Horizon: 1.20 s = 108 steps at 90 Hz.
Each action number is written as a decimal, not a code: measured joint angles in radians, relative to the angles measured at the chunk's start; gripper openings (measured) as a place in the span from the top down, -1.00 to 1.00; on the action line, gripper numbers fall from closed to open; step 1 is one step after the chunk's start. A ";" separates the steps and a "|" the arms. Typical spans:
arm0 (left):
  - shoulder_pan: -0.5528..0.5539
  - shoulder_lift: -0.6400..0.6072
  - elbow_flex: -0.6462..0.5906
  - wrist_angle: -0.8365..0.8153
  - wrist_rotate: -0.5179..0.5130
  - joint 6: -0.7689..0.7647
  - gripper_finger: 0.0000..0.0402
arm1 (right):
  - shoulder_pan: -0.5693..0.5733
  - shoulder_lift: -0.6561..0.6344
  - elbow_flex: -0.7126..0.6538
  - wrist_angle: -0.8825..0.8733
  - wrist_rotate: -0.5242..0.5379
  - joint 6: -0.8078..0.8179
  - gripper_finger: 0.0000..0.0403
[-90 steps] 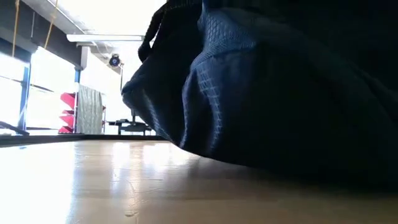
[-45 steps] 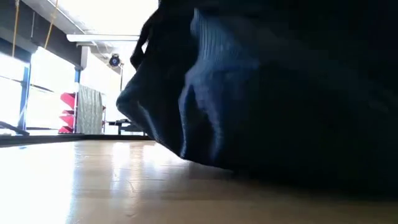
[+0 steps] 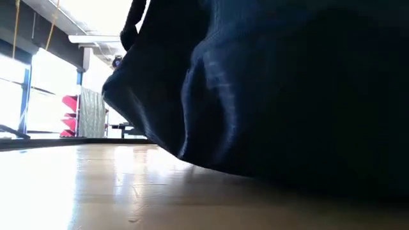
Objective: Unpack backpack
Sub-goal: Put the white zip bag into the backpack
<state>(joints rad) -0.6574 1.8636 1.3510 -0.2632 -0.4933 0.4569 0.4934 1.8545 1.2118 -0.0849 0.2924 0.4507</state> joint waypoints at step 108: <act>-0.025 0.068 -0.003 -0.082 -0.068 -0.073 1.00 | 0.076 -0.099 0.003 -0.117 -0.115 -0.110 0.33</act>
<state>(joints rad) -0.6819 1.9316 1.3483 -0.3454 -0.5614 0.3836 0.5690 1.7556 1.2144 -0.2014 0.1776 0.3404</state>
